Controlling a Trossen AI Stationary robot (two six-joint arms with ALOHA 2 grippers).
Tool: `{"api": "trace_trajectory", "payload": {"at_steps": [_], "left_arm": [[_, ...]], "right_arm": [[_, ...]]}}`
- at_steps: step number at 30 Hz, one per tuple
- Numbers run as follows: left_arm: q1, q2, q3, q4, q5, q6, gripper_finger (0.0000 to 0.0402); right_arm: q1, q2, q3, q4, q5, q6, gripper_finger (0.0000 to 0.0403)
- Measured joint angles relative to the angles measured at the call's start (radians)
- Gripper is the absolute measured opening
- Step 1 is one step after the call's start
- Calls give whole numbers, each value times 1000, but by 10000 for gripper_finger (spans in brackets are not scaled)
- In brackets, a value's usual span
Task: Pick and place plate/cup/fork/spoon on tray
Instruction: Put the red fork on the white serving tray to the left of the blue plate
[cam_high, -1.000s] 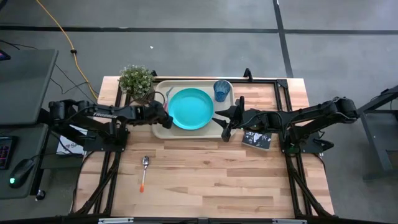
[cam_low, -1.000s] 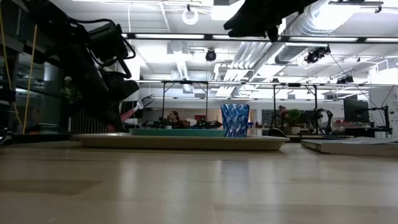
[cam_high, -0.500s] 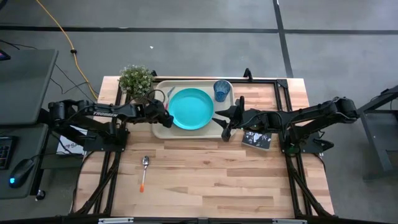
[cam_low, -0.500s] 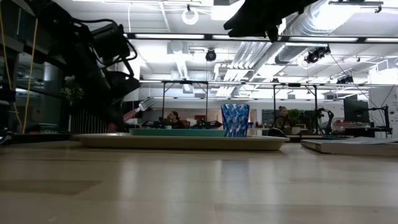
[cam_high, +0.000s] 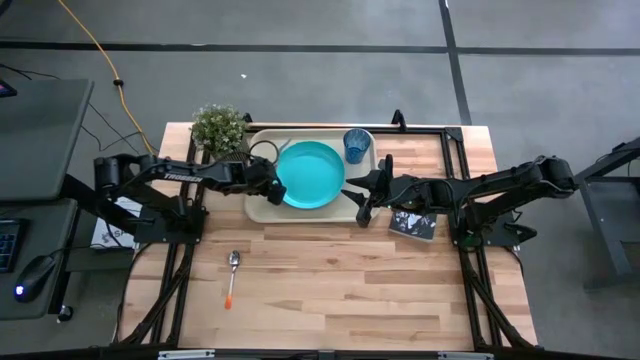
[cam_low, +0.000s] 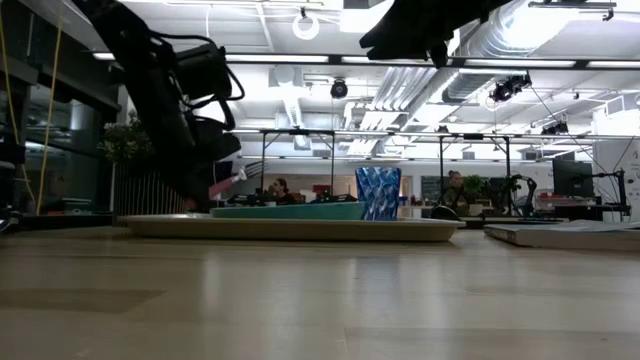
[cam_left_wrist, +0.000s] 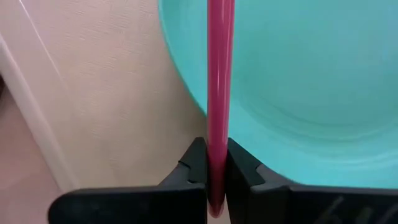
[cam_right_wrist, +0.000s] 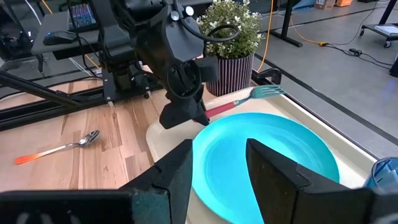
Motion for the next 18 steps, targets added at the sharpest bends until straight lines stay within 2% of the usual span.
{"api": "trace_trajectory", "payload": {"at_steps": [7,11,18], "left_arm": [[3,-9,-6,14,38,55,1],[7,-17,-6,38,16,55,1],[17,-17,-6,71,10,-17,1]], "right_arm": [[0,0,0,-28,0,16,142],[0,0,0,-35,0,21,142],[0,0,0,-36,0,23,142]]}}
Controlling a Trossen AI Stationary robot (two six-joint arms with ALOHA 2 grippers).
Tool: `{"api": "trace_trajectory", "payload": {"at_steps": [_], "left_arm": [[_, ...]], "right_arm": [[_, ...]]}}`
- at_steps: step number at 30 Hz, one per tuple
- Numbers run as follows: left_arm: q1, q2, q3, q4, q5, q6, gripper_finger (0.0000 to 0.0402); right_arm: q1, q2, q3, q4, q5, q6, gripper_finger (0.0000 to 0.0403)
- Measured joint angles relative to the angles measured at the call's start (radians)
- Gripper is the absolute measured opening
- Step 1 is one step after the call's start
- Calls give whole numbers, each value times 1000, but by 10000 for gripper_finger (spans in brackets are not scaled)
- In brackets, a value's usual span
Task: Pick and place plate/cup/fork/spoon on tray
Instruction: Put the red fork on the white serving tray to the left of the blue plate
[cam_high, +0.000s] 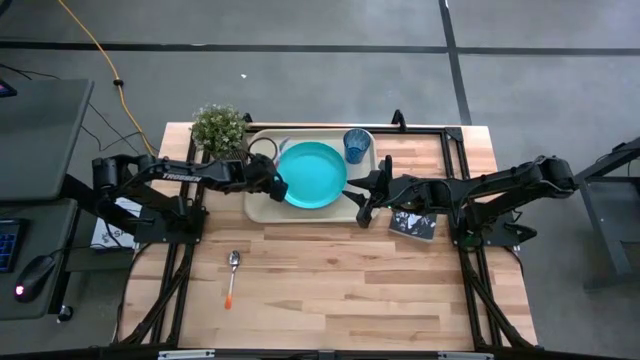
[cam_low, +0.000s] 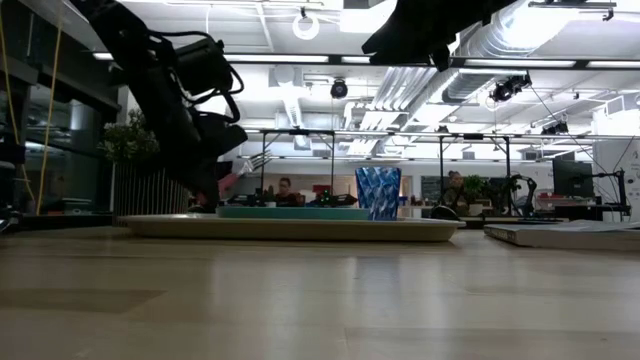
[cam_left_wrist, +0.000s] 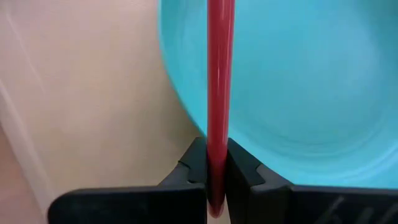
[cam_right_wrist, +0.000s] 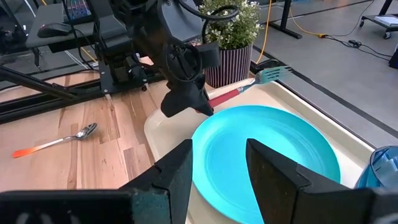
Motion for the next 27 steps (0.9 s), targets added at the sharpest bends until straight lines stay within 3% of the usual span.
{"api": "trace_trajectory", "payload": {"at_steps": [12,18,24,27], "left_arm": [[15,-26,-4,-78,-51,-36,1],[7,-22,-90,-59,103,-164,1],[-7,-24,-195,238,169,-228,1],[4,-24,-204,254,174,-244,1]], "right_arm": [[0,0,0,-14,0,4,142],[0,0,0,-43,0,19,142],[0,0,0,-44,0,18,142],[0,0,0,-45,0,18,142]]}}
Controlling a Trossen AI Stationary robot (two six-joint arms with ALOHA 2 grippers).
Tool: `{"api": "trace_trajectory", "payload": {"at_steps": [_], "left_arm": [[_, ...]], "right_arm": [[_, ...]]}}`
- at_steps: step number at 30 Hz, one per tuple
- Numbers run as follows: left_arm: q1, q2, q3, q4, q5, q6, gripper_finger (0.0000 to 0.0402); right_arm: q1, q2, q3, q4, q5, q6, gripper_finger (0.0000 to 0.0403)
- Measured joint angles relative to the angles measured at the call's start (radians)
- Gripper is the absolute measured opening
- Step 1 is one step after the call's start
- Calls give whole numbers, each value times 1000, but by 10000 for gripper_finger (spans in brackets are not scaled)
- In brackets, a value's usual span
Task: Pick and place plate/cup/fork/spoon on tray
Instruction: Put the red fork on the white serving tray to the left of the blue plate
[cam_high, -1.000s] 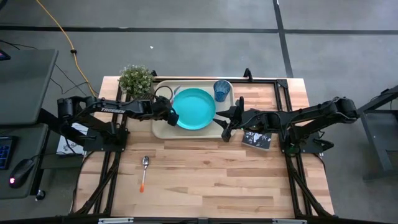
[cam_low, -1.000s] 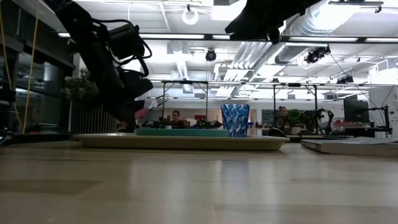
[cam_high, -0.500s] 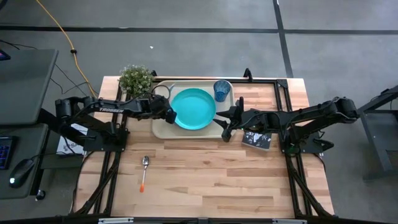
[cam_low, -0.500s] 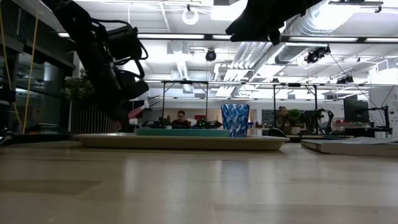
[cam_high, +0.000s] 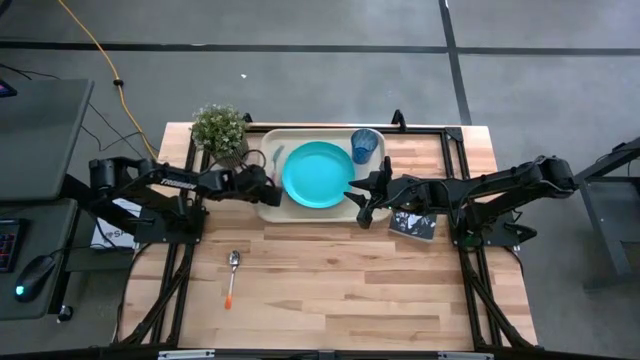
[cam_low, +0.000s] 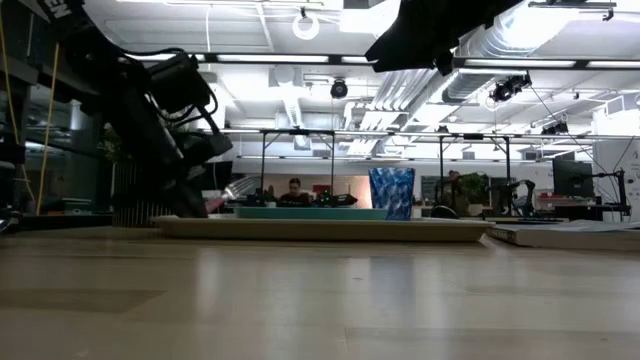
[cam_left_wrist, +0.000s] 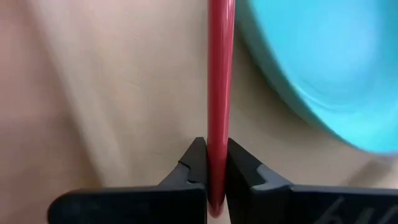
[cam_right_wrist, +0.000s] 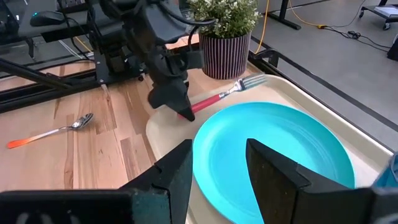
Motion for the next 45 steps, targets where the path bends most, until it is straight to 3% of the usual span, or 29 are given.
{"api": "trace_trajectory", "payload": {"at_steps": [11,25,45], "left_arm": [[20,0,0,-13,-20,-2,3],[20,0,1,-22,-47,8,65],[78,-6,1,-23,-69,96,70]], "right_arm": [[0,0,0,0,0,4,142],[0,0,0,-1,0,11,142],[0,0,0,-1,-8,11,142]]}}
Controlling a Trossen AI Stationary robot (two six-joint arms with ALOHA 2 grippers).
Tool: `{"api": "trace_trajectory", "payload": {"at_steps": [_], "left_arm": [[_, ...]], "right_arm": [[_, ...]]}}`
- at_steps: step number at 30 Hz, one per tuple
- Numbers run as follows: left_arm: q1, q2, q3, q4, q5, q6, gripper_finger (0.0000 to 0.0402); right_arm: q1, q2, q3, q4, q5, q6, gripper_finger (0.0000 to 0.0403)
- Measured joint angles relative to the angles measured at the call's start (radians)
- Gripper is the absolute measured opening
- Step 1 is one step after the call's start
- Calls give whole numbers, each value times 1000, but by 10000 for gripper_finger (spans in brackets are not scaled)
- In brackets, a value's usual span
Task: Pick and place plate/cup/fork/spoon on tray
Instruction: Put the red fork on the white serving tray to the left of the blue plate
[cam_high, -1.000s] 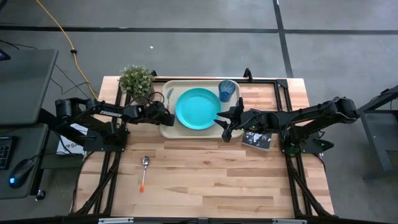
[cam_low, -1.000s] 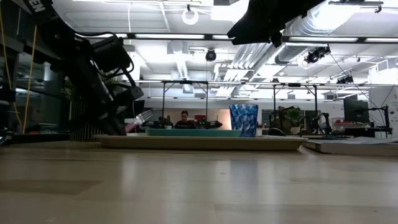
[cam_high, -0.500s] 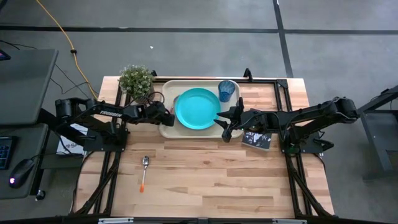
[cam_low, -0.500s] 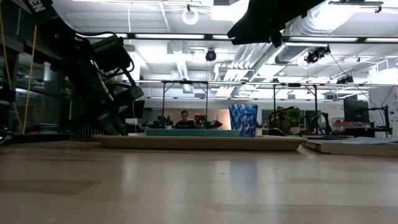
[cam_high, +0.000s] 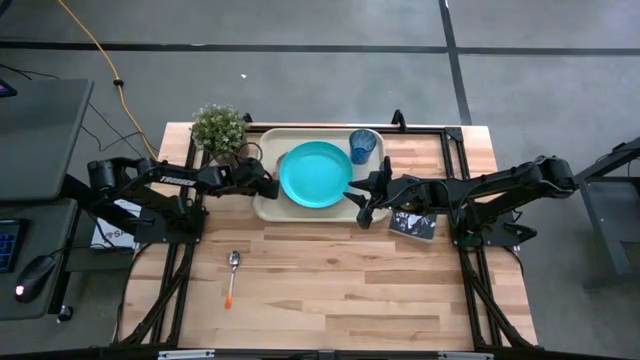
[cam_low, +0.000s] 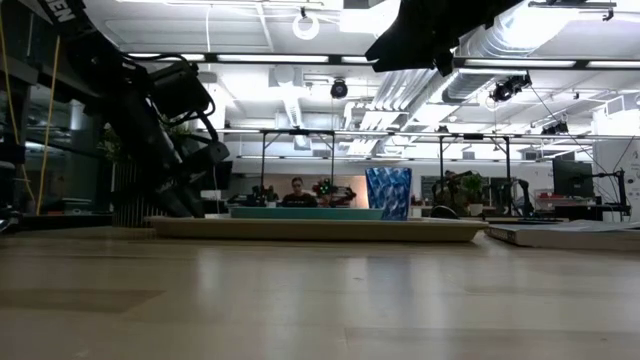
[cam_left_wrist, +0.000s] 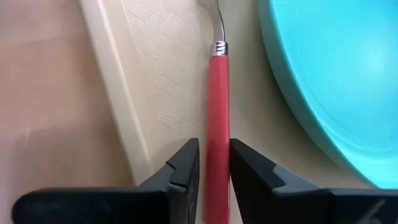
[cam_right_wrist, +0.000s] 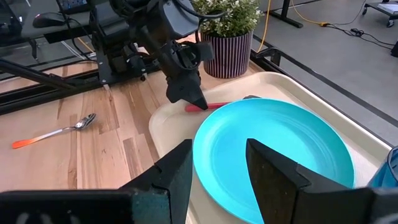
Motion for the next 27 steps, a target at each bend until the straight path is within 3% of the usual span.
{"api": "trace_trajectory", "payload": {"at_steps": [8,13,17,27], "left_arm": [[0,0,0,0,-12,18,70],[1,-3,1,1,-94,17,70],[6,-3,19,-1,-100,18,69],[6,-3,73,-8,-122,125,42]], "right_arm": [[0,0,0,0,-8,6,142],[0,0,0,0,-10,6,142],[0,0,0,0,-12,7,142],[0,0,0,-2,-16,7,142]]}}
